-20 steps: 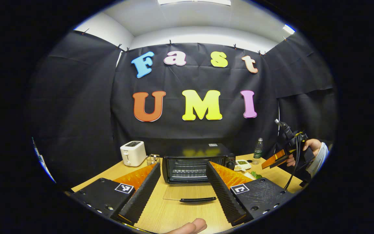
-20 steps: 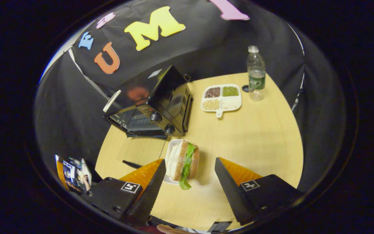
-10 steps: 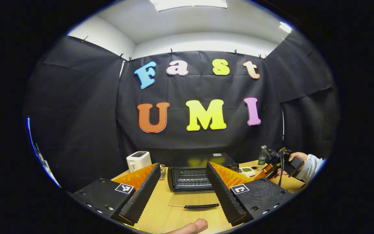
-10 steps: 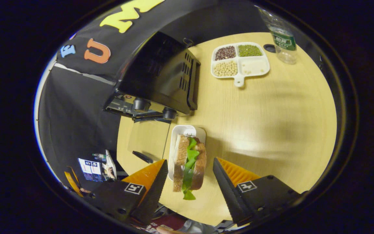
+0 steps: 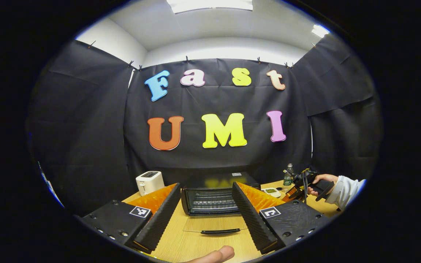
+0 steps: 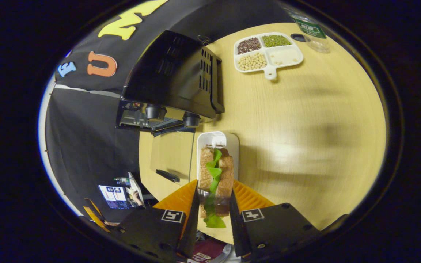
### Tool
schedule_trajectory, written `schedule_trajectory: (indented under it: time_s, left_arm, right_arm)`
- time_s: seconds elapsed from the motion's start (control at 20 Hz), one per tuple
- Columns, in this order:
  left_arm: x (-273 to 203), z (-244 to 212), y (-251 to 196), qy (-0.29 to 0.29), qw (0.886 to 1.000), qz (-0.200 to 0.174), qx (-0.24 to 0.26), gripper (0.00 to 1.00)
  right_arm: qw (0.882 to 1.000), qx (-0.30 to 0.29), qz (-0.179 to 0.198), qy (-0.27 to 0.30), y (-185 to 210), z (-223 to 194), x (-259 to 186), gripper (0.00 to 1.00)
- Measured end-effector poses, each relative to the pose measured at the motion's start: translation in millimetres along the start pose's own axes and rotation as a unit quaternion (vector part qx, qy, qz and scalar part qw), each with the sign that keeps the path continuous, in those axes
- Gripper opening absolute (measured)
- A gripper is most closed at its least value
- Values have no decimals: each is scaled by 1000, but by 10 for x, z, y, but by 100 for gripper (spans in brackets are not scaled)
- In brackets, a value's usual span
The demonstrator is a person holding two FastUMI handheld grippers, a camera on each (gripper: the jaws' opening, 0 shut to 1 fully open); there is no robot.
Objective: Open the electric oven with the left hand, put the food in, and close the electric oven.
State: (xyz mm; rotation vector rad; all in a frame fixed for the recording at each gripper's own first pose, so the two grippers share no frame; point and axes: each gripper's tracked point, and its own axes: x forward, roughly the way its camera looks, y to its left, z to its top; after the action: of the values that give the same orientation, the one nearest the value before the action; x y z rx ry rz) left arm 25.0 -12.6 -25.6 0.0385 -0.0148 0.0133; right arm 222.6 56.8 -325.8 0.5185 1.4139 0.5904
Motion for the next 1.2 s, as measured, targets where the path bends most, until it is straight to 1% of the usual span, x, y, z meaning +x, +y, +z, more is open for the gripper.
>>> schedule_trajectory:
  time_s: [0.1, 0.15, 0.2, 0.4, 0.55, 0.65, 0.75, 0.85, 0.95, 1.05, 1.1, 1.2]
  left_arm:
    - [-109, -15, -17, 0, 1000, -13, -7, 93]
    - [-187, -21, -16, 1, 1000, -19, -10, 93]
    - [-260, -25, 5, 0, 1000, -20, -13, 93]
    - [-479, -82, 91, -1, 999, -31, -30, 92]
    - [-613, -140, 239, 1, 998, -28, -51, 93]
    - [-699, -182, 364, 4, 998, -20, -64, 92]
    - [-777, -212, 445, 2, 997, -16, -75, 93]
    - [-850, -277, 477, 0, 997, -24, -74, 94]
    - [-926, -322, 527, 0, 998, -29, -61, 94]
    - [-959, -325, 612, -2, 998, -24, -53, 94]
    - [-969, -315, 642, -3, 998, -25, -54, 94]
    - [-1006, -296, 663, -5, 998, -29, -57, 93]
  right_arm:
    - [1000, 8, -1, -20, 81, -46, -76, 40]
    - [1000, 5, 0, -30, 137, -95, -126, 43]
    - [999, 4, 4, -41, 188, -131, -173, 40]
    - [995, 21, 9, -98, 404, -330, -327, 40]
    - [987, 39, 20, -156, 640, -481, -312, 40]
    - [978, 53, 44, -199, 827, -530, -248, 40]
    - [969, 73, 61, -229, 982, -597, -125, 40]
    - [956, 95, 78, -266, 1151, -592, 24, 40]
    - [939, 121, 99, -307, 1303, -527, 219, 40]
    - [915, 152, 129, -350, 1467, -403, 398, 40]
    - [906, 161, 142, -366, 1550, -327, 495, 40]
    - [888, 175, 179, -386, 1762, -157, 666, 40]
